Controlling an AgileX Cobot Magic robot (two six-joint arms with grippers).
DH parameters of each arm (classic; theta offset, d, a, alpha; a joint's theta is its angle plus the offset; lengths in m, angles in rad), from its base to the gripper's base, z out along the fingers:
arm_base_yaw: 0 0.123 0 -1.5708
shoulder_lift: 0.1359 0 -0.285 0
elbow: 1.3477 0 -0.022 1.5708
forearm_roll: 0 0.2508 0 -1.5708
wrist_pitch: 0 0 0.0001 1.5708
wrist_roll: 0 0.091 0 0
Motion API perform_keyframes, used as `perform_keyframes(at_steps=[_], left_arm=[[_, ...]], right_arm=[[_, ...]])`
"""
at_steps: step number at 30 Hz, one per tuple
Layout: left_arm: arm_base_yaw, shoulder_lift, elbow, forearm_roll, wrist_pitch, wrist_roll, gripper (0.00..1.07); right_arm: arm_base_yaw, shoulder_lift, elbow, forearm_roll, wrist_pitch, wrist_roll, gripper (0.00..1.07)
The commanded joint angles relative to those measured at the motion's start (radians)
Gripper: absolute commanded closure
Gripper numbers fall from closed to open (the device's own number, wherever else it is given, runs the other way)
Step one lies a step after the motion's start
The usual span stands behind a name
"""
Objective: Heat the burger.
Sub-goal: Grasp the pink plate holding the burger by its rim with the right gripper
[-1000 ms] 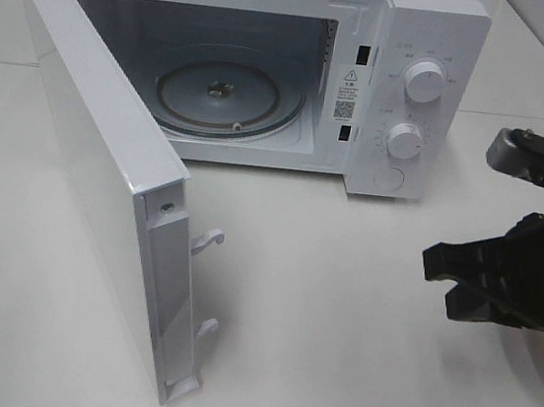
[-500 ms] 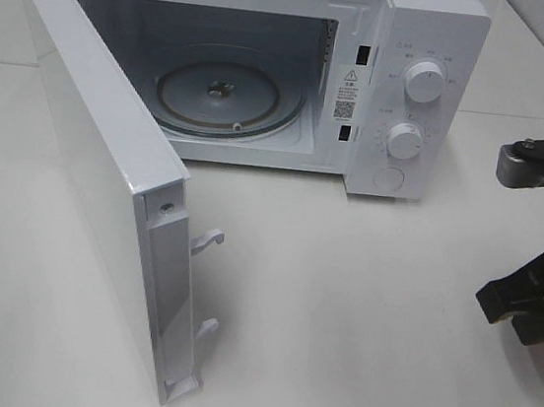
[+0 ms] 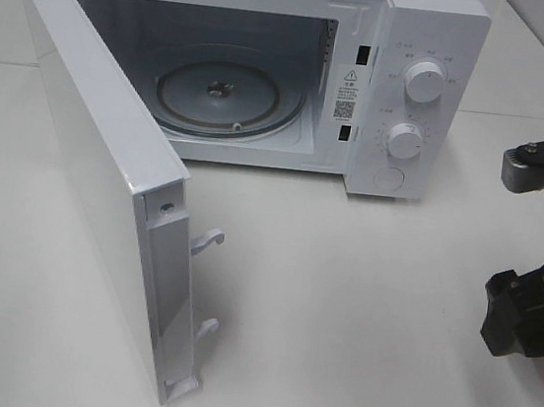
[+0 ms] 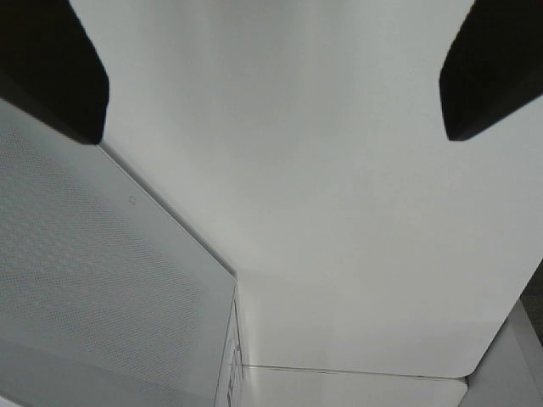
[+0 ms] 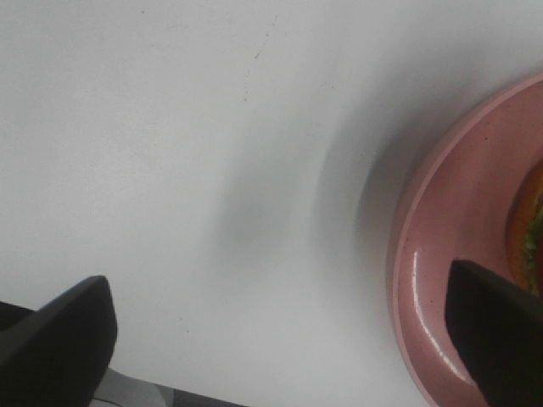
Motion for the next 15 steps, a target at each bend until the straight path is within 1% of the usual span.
perform_keyframes(at_steps=[1,4,6,8,9,10,11,12,14,15], left_arm=[[-0.006,-0.004,0.000,-0.001,0.000,-0.002,0.09],[-0.006,-0.004,0.000,-0.001,0.000,-0.002,0.09],[-0.006,-0.004,0.000,-0.001,0.000,-0.002,0.09],[-0.006,-0.004,0.000,-0.001,0.000,-0.002,0.09],[-0.006,-0.004,0.000,-0.001,0.000,-0.002,0.09],[-0.006,-0.004,0.000,-0.001,0.000,-0.002,0.09],[-0.006,-0.004,0.000,-0.001,0.000,-0.002,0.09],[-0.006,-0.004,0.000,-0.001,0.000,-0.002,0.09],[-0.006,-0.004,0.000,-0.001,0.000,-0.002,0.09],[-0.006,-0.004,0.000,-0.001,0.000,-0.002,0.09]], right_arm=[[-0.005,-0.004,-0.003,-0.021,0.006,-0.001,0.10],[-0.007,-0.004,-0.003,-0.028,0.006,0.005,0.10],[-0.061,-0.004,-0.003,-0.042,0.006,0.019,0.11],[-0.079,-0.004,-0.003,-0.042,0.006,0.019,0.11],[-0.116,-0.004,-0.003,-0.041,0.006,0.023,0.12],[-0.116,-0.004,-0.003,-0.041,0.006,0.023,0.12],[-0.150,-0.004,-0.003,-0.041,0.006,0.028,0.13],[-0.150,-0.004,-0.003,-0.041,0.006,0.028,0.13],[-0.195,-0.004,-0.003,-0.041,0.001,0.034,0.14],[-0.195,-0.004,-0.003,-0.041,0.001,0.034,0.14]])
